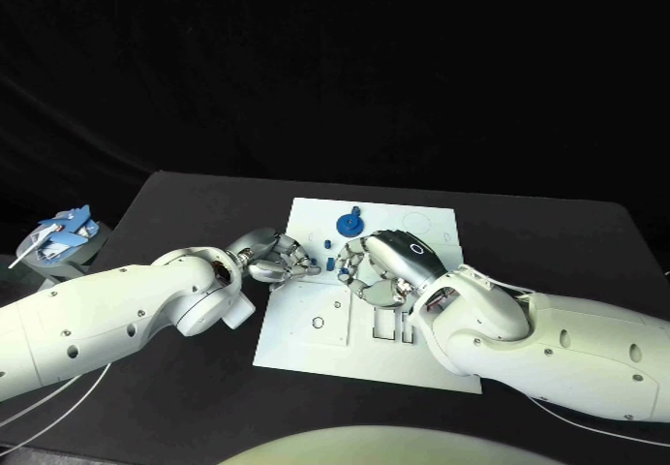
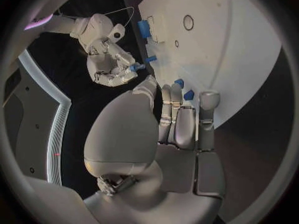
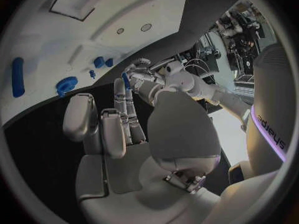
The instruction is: Assemble the parts on the task board
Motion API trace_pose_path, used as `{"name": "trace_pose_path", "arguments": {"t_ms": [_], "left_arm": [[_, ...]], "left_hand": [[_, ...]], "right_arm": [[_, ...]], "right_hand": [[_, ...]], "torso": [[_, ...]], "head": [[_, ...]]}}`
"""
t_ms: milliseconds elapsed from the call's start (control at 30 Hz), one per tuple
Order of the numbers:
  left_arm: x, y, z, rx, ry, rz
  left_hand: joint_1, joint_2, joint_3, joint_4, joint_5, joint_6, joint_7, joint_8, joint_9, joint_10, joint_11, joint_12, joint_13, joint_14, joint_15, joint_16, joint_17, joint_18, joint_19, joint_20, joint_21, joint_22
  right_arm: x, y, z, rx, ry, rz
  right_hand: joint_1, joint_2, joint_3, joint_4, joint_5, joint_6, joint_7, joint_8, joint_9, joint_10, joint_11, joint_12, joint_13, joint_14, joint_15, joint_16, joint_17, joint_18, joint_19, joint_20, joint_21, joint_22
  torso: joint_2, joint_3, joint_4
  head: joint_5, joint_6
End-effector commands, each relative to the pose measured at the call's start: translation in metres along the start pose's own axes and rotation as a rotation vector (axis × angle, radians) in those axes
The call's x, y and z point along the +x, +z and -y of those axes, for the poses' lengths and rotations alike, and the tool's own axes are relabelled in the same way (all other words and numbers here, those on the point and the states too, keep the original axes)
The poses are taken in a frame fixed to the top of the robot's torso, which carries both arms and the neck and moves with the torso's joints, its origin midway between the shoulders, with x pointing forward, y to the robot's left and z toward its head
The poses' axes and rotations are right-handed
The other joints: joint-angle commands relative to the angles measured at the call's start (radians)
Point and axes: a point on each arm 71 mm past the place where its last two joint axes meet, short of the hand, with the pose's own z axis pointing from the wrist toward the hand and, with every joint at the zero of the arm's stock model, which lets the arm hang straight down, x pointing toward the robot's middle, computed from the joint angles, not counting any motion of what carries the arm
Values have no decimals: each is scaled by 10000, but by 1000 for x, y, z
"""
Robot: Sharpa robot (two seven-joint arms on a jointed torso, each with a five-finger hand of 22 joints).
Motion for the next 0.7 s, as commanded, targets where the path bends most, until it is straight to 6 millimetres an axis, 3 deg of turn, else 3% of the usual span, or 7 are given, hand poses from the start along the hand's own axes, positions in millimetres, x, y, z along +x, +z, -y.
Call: {"name": "trace_pose_path", "arguments": {"t_ms": [33, 200, 367, 700], "left_arm": [[-5, -1, -2, 53, -727, 85], [-18, -2, -2, 134, -1235, 510], [-27, -3, 3, 294, -1411, 793], [-34, -4, 7, 465, -1524, 1053]], "left_hand": [[151, 12, 104, 12, 3, -15, -26, -44, -20, -63, 15, -79, -19, 1, 30, -11, -58, -108, -118, 0, -57, -42], [360, 42, 223, 3, 1, -24, -13, -81, -50, -93, 30, -128, -34, -68, 45, -58, -205, -87, -207, 11, -122, -136], [423, 49, 266, -2, 1, -19, -12, -88, -59, -93, 32, -139, -38, -61, 47, -54, -175, -87, -209, 14, -123, -132], [430, 44, 272, 2, -2, -19, -6, -92, -62, -94, 34, -143, -39, -41, 48, -41, -112, -91, -198, 14, -113, -114]], "right_arm": [[1, 0, 0, -93, -102, -112], [3, 3, 3, -75, -204, -221], [6, 4, 3, -90, -318, -341], [11, 5, 6, -52, -684, -661]], "right_hand": [[-4, -15, 19, 55, 30, 78, 8, 34, 10, 84, -2, -34, 4, 327, -89, -37, 19, -124, 62, 1, 9, 203], [10, -11, 24, 49, 33, 81, 5, 36, 13, 88, -6, -37, 5, 327, -91, -38, 16, -124, 63, 0, 9, 204], [89, 26, 61, 13, 57, 108, -10, 52, 28, 101, -17, -58, 6, 328, -100, -43, 6, -136, 95, -6, 60, 242], [129, 55, 77, -3, 69, 148, -21, 76, 45, 133, -26, -71, 7, 331, -108, -46, -4, -160, 154, -13, 170, 315]], "torso": [[11, -10, -2], [0, -29, 15], [3, -6, 15], [-6, -11, 14]], "head": [[-18, -7], [-25, -30], [17, -45], [43, -79]]}}
